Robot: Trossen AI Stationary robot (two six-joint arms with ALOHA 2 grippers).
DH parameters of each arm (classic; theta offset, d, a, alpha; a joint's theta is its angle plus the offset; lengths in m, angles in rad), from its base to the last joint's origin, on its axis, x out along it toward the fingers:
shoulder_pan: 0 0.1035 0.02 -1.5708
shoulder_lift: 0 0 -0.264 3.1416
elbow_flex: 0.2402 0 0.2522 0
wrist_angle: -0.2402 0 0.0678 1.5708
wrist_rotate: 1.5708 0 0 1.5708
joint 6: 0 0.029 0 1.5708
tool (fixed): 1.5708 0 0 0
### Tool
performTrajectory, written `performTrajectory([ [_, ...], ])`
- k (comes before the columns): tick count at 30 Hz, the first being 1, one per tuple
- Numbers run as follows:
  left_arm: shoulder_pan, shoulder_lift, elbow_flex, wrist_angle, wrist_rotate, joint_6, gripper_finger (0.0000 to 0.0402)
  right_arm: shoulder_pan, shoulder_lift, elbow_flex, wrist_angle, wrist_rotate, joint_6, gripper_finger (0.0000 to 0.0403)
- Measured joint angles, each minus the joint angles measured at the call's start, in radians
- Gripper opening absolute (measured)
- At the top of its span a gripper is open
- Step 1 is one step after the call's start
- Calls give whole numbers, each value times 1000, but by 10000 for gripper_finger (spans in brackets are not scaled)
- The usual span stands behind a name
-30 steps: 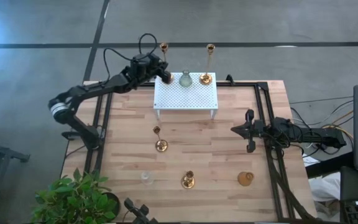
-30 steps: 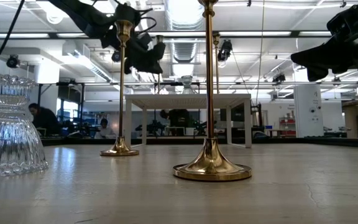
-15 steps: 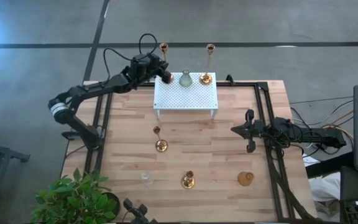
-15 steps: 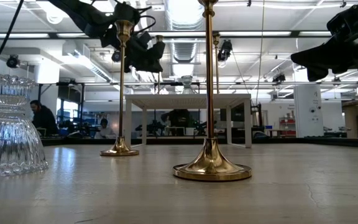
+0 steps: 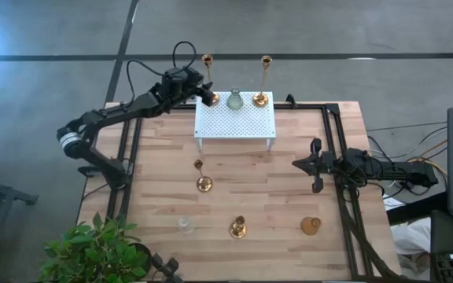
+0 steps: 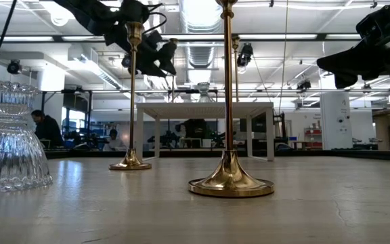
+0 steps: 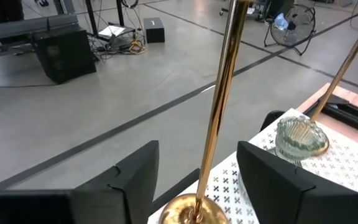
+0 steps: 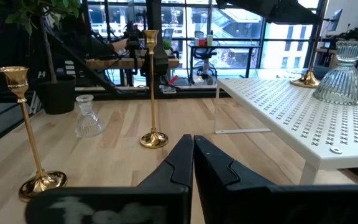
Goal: Pick & Place candle stick holders
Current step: Move the gold candle holder to the top left of the table
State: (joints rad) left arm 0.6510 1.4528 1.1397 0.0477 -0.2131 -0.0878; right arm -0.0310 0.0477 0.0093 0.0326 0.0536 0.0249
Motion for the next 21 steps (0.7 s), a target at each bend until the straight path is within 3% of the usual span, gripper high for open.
performTrajectory([
  [17,0,-254,0,-240,-5,7,230,0,0,0,0,0,-1,8],
  [21,-1,-323,0,-292,34,2,230,0,0,0,0,0,-1,8],
])
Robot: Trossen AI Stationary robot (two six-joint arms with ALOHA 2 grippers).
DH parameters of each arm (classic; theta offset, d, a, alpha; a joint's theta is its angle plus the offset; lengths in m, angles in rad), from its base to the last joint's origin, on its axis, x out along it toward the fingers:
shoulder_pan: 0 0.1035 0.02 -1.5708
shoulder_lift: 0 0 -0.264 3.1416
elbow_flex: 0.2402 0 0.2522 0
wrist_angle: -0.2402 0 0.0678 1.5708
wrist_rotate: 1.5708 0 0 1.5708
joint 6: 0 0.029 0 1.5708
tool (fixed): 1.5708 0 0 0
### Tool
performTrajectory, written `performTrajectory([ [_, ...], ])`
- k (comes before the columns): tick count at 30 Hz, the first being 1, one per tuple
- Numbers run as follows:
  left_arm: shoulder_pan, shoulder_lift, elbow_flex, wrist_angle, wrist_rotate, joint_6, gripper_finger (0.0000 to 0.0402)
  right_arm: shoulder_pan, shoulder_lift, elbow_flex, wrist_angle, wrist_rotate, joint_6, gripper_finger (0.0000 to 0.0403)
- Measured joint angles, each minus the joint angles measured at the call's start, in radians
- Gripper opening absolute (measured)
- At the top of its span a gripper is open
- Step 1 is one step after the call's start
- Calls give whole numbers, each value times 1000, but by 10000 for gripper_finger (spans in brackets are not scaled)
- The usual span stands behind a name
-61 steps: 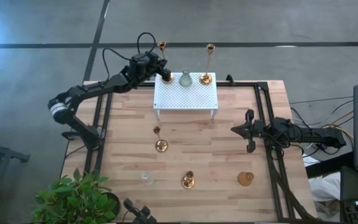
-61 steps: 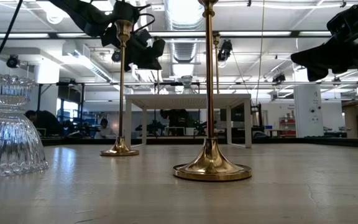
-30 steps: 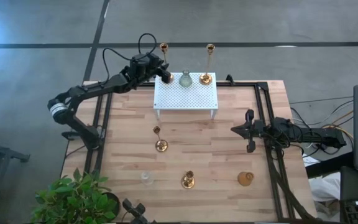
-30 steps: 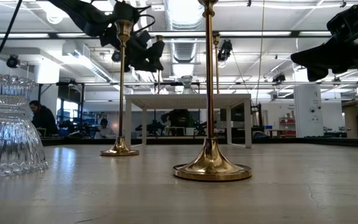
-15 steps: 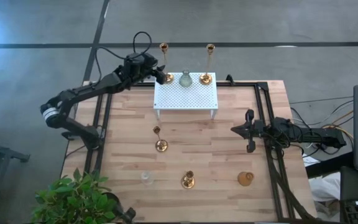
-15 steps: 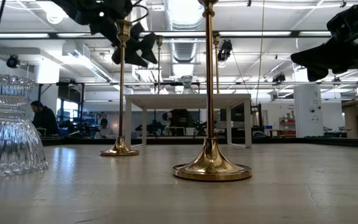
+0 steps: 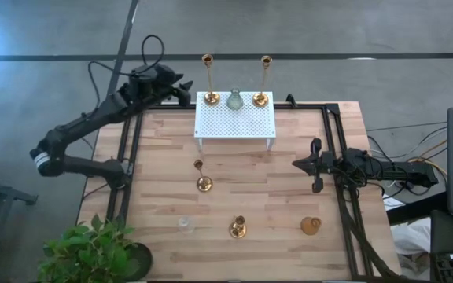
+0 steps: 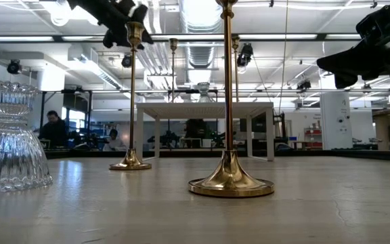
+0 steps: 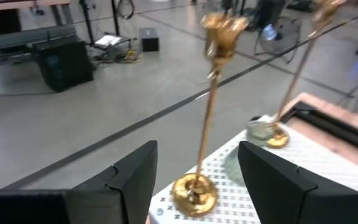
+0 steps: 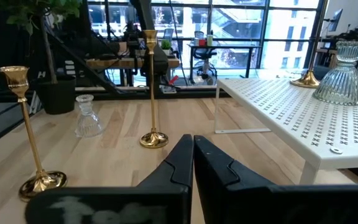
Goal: Pick & Place candle stick holders
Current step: Move the gold candle holder to the top left of the table
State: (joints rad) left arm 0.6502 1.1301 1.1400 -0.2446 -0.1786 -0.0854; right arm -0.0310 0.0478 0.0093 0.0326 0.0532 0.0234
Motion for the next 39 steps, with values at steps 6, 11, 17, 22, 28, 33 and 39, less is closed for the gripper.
performTrajectory([
  [6,0,-76,0,12,98,-18,230,0,0,0,0,0,1,8],
  [11,0,-112,0,89,233,-1,230,0,0,0,0,0,1,8],
  [17,0,-130,22,213,428,3,230,0,0,0,0,0,2,8],
  [22,0,-120,120,172,487,6,230,0,0,0,0,0,2,8],
  [28,0,-83,316,1,577,19,229,0,0,0,0,0,1,8],
  [33,-12,-68,477,-191,587,100,229,0,0,0,0,0,1,8],
  [39,-24,-94,555,-389,587,145,229,0,0,0,0,0,0,8],
])
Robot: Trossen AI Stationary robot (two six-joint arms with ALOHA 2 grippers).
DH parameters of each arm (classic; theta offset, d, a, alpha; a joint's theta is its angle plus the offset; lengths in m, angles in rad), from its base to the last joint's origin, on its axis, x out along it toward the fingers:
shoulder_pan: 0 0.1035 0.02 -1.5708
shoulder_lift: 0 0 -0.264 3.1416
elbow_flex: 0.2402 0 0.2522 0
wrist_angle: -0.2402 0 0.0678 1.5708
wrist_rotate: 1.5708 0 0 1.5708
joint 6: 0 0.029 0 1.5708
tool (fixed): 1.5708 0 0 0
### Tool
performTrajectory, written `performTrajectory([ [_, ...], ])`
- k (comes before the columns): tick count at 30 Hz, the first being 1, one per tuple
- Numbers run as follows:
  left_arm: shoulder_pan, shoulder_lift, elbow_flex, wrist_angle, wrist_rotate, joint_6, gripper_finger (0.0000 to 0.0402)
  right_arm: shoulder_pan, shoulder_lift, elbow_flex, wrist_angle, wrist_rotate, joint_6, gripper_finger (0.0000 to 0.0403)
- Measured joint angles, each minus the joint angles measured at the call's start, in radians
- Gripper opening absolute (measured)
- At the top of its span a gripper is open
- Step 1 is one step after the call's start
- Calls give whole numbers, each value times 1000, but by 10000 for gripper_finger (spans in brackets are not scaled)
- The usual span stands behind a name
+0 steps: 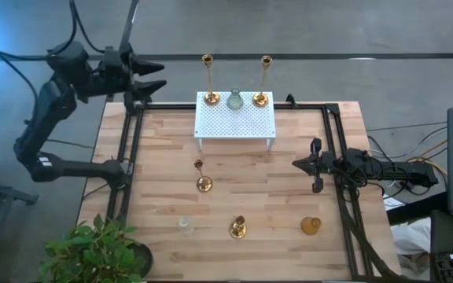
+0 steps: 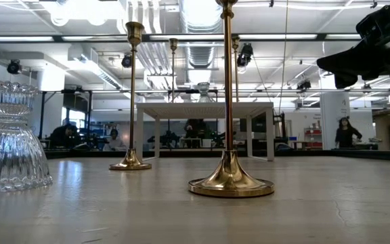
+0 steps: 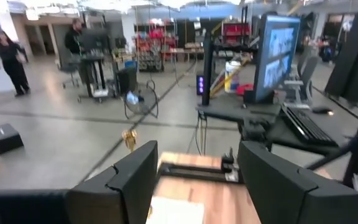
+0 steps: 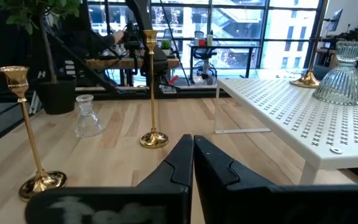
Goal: Pick & Place candle stick holders
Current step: Move the gold candle holder to the top left of the table
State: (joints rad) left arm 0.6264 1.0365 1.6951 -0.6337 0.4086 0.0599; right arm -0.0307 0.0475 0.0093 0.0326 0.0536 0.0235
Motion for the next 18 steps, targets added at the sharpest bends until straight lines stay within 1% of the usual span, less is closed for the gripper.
performTrajectory([
  [11,-2,-50,0,-268,-1,4,229,0,0,0,0,0,0,8],
  [18,-20,-39,0,-484,-2,101,229,0,0,0,0,0,1,8],
])
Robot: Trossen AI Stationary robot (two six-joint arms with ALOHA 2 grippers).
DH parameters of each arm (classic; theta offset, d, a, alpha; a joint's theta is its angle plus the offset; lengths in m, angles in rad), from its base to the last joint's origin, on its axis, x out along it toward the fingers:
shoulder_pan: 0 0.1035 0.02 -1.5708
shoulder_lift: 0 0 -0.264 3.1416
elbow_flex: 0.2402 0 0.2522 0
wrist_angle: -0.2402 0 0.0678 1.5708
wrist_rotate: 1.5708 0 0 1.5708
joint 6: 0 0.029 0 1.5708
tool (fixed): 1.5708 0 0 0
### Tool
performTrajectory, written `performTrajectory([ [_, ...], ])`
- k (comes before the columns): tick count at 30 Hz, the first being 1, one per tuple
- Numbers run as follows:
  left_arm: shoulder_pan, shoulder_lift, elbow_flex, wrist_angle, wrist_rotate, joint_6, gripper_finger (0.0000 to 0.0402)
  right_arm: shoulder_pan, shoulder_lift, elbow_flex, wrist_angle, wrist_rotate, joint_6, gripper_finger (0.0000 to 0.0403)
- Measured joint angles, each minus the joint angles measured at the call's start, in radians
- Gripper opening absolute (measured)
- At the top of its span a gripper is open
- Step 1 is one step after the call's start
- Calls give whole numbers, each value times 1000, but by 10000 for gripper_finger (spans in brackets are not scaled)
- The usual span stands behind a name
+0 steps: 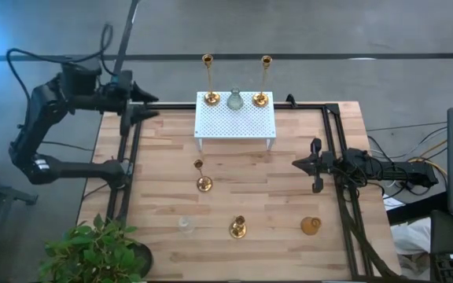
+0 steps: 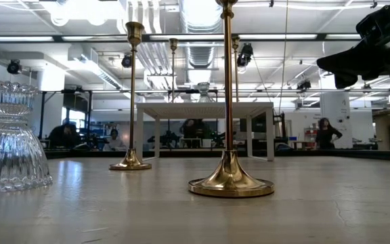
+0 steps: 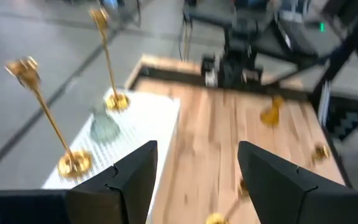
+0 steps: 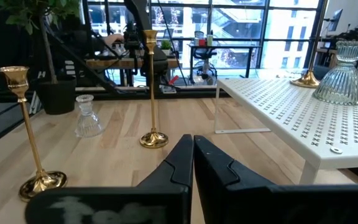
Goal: Pick & Place candle stick holders
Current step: Move the gold candle holder to the top left of the table
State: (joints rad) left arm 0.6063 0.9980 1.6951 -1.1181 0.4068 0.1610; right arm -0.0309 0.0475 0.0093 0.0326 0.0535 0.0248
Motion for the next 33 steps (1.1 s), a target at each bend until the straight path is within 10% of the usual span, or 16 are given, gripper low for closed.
performTrajectory([
  [14,-52,19,-92,-218,0,168,229,0,0,0,0,0,0,8],
  [33,-245,11,-628,-73,2,146,225,0,0,0,0,0,0,8],
])
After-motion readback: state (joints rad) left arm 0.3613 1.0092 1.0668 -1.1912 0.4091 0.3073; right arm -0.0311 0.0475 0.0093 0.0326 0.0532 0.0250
